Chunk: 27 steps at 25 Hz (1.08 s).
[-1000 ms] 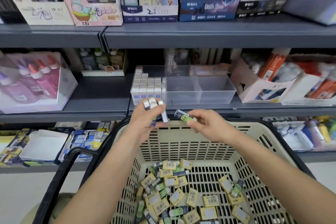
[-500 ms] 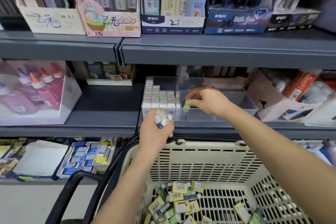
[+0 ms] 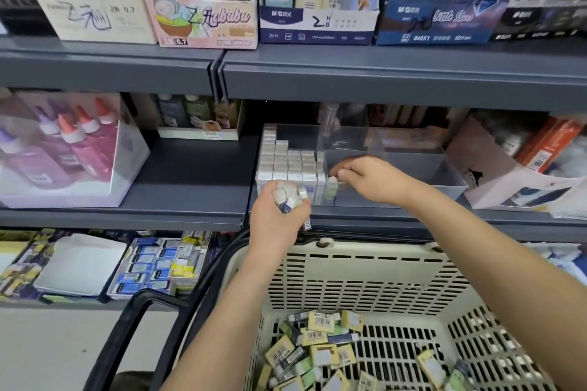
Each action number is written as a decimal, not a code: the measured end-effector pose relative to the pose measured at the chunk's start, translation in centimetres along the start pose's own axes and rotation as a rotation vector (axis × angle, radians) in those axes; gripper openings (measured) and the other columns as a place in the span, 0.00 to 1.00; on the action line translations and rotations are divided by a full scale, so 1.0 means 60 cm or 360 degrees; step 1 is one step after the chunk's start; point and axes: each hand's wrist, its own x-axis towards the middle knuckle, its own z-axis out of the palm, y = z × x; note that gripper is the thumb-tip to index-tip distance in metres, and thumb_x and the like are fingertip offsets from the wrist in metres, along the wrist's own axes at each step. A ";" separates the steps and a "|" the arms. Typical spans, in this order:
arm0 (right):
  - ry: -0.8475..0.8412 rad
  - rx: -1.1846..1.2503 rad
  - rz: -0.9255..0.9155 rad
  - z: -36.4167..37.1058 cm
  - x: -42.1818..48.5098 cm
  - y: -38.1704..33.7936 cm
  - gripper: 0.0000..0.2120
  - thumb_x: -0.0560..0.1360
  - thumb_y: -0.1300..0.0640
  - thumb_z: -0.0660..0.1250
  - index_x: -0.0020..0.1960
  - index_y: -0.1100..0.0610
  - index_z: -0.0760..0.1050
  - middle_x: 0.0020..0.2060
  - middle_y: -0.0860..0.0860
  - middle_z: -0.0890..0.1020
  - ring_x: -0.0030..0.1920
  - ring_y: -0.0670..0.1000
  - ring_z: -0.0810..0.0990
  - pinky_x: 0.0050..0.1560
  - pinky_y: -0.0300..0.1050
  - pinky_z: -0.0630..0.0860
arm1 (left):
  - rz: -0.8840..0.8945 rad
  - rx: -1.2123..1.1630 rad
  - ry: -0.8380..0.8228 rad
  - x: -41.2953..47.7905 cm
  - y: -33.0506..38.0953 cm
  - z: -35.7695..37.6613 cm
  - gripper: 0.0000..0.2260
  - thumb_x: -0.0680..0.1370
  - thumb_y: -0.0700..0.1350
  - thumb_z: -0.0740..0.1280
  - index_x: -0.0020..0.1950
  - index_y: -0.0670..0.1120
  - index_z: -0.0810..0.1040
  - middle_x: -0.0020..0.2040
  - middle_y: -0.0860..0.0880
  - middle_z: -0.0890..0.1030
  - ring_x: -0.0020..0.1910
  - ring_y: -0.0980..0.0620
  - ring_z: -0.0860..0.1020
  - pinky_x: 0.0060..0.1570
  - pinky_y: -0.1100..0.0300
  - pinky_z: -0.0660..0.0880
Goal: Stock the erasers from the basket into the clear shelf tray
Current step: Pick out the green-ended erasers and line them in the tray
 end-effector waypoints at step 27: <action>0.0383 0.0316 0.0137 -0.017 0.001 -0.001 0.08 0.75 0.58 0.66 0.54 0.54 0.76 0.48 0.50 0.82 0.50 0.50 0.80 0.52 0.40 0.74 | -0.0244 -0.0460 -0.0244 0.000 0.001 0.004 0.08 0.75 0.36 0.67 0.49 0.48 0.73 0.49 0.40 0.77 0.41 0.56 0.80 0.42 0.57 0.81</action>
